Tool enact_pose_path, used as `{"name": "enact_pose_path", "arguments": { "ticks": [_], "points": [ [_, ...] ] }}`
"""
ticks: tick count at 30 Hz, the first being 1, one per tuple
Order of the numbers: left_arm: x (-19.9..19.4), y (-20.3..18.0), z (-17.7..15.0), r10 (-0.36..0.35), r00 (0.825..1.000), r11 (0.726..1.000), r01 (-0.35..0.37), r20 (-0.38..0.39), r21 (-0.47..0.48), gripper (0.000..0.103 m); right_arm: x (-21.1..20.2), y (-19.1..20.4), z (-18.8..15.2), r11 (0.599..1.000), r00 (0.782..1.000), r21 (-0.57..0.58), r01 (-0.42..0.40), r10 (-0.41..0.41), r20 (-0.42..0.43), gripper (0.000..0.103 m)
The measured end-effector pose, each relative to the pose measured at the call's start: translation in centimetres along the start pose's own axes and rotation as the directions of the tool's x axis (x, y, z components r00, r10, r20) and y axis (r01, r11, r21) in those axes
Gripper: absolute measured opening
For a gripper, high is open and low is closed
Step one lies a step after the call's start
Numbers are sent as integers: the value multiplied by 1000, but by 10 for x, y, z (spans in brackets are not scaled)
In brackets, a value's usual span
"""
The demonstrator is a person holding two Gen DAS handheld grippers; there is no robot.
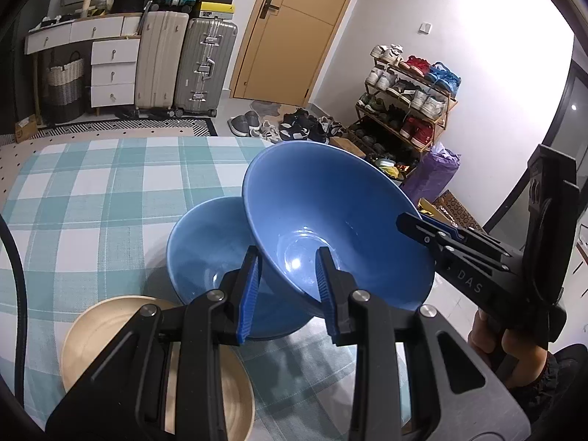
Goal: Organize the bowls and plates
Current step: 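Lower the held blue bowl into the stacked blue bowls with both tools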
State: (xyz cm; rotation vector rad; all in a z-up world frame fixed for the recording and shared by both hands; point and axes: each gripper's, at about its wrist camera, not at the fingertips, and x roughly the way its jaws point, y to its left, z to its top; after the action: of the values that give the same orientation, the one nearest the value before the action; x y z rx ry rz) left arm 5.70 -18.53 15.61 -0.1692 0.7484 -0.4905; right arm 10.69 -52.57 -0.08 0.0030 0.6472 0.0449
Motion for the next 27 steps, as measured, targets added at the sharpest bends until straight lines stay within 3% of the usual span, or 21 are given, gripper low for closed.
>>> {"name": "enact_pose_path", "arguments": {
  "ticks": [27],
  "points": [
    [28,63,9,76,997,995,-77,-11,-65,27,49,28,-1,997,996,-41,-62,59,-62,21]
  ]
}}
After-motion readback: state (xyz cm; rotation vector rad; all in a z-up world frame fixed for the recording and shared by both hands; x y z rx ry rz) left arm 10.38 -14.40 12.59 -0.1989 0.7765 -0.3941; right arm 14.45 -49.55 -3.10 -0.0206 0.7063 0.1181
